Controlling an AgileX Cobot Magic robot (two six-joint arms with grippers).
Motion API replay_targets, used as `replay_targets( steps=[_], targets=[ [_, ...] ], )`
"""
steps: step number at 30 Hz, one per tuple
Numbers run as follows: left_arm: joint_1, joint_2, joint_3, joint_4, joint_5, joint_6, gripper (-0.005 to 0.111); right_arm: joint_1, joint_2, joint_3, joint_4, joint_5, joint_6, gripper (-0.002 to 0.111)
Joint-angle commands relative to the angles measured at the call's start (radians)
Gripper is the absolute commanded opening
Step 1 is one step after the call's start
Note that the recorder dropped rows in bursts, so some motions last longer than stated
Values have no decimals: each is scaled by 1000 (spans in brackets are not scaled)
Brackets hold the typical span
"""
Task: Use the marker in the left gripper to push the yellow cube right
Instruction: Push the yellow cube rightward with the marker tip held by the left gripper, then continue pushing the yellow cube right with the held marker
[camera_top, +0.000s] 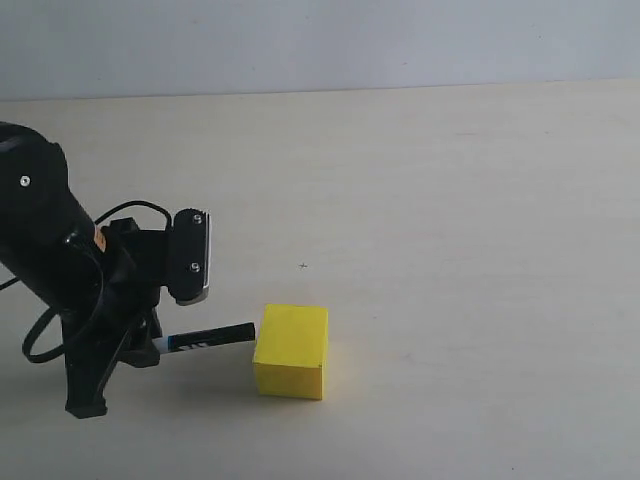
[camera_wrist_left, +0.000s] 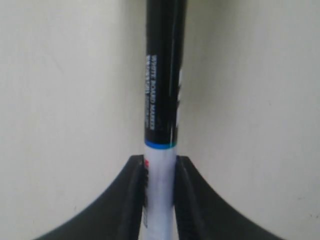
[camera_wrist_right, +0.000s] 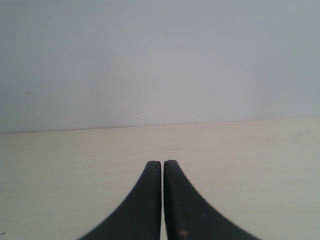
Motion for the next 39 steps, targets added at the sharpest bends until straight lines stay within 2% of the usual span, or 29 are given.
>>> replay_targets(
  steps=[1,6,21,28,34,39],
  targets=[
    [42,-1,-6,110,81,-15,0,-3,-6,5,-5,-8,-9,2],
    [103,-1,-6,142,148,-15,0,-3,-6,5,-5,-8,-9,2],
    [101,-1,-6,136,124,-11,0,-3,-6,5,-5,-8,-9,2],
    [58,-1,-6,136,107,-5,0,-3,-6,5,-5,-8,-9,2],
    [-13,-1,-10,110,49,-5,0,-3,-6,5,-5,-8,-9,2],
    [-68,-1,-61,49,49,-7,0,-3,-6,5,-5,-8,-9,2]
  ],
)
